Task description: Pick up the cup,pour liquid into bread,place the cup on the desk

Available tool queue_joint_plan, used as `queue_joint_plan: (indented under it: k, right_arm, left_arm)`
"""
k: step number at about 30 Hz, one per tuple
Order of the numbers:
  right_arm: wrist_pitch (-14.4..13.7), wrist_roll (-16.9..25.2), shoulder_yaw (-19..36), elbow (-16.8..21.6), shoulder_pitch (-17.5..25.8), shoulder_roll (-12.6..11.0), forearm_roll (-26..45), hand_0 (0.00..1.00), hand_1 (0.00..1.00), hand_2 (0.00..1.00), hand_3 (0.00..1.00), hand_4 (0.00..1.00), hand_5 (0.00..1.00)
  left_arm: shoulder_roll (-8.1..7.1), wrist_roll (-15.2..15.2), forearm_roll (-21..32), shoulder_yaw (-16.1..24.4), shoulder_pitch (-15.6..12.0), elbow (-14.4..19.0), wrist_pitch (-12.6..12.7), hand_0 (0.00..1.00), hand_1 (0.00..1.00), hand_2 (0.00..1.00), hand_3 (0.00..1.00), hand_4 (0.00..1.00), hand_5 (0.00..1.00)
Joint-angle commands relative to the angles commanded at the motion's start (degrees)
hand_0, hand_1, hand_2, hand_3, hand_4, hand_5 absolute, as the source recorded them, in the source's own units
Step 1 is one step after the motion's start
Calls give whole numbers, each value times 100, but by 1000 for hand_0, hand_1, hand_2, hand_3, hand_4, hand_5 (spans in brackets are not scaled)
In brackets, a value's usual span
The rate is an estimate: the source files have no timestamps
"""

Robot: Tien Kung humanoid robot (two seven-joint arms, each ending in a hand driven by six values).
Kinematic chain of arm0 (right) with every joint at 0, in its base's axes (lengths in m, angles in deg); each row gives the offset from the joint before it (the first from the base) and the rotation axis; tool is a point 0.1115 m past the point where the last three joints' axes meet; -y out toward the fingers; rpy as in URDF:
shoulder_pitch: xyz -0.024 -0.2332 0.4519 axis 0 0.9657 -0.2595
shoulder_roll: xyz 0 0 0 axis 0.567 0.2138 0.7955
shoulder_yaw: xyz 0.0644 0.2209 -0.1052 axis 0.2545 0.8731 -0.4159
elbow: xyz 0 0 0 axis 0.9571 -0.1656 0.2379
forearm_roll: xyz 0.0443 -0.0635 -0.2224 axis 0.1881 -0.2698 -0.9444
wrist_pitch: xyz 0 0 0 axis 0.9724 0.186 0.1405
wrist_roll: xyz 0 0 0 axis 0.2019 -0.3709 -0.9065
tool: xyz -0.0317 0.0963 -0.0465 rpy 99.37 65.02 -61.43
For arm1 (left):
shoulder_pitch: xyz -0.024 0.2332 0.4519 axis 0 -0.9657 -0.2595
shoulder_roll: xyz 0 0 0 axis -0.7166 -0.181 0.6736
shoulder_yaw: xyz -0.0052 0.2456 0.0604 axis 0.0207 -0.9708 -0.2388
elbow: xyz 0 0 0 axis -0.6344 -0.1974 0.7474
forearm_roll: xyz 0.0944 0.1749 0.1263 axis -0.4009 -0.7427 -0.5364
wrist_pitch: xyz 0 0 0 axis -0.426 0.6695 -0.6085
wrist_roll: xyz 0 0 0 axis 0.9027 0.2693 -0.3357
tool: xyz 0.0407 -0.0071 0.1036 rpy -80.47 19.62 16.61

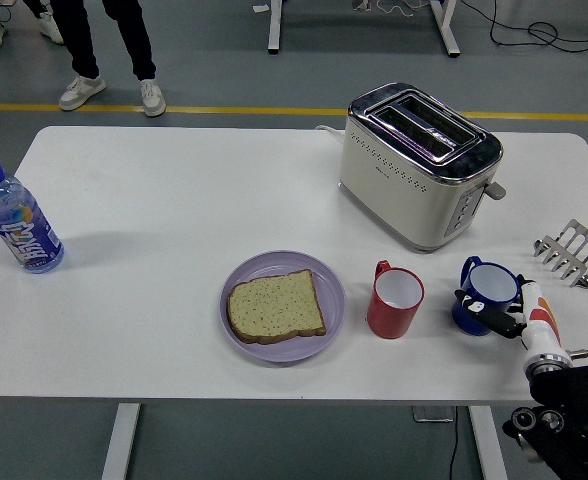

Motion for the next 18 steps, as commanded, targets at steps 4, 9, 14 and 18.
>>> queue_joint_plan:
  k: [4,9,14,18]
  right_arm:
    - [0,19,1,-8,2,-1,17,583,516,590,648,862,322]
    - [0,143,27,5,14,-12,115,555,498,578,639,846,307]
    - [0,263,101,29,34,-50,173,486,451,545,611,828,292]
    - [0,333,219,70,53,-107,185,417,397,497,561,815,274]
  left_arm:
    - [2,1,-2,2,-1,0,1,685,697,701,553,255,998]
    - [3,2,-2,1,-2,-2,2,687,697,702,554,255,998]
    - [6,12,-30,18,-13,-3,4,688,697,701,554,255,998]
    - [6,21,-64,33,-28,-4,5,687,697,702,555,256,998]
